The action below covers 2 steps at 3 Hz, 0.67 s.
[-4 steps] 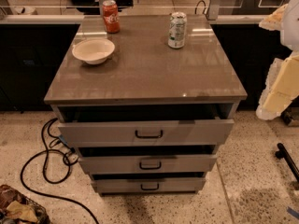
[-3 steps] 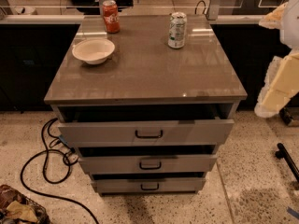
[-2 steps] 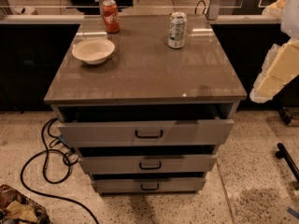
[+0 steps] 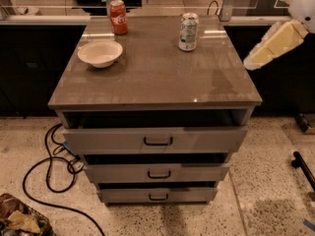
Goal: Place 7up can into paper bowl
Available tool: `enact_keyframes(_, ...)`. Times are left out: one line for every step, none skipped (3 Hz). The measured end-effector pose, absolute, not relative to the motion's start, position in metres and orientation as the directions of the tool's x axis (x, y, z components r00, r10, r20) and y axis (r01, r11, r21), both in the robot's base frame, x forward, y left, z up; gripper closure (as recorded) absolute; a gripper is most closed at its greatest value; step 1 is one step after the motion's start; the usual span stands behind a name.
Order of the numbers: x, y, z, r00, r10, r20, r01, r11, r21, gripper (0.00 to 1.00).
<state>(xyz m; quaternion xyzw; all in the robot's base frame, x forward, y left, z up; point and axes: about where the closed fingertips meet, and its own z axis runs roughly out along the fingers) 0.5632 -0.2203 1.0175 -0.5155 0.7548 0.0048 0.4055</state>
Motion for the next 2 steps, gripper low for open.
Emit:
enact_keyframes(0.607, -0.214, 1.016, -0.064, -0.653, -0.754, -0.747, 0.533, -0.398, 0.00)
enact_keyframes(0.641, -0.204, 1.017, 0.021, -0.533, -0.846, -0.716, 0.582, -0.385, 0.00)
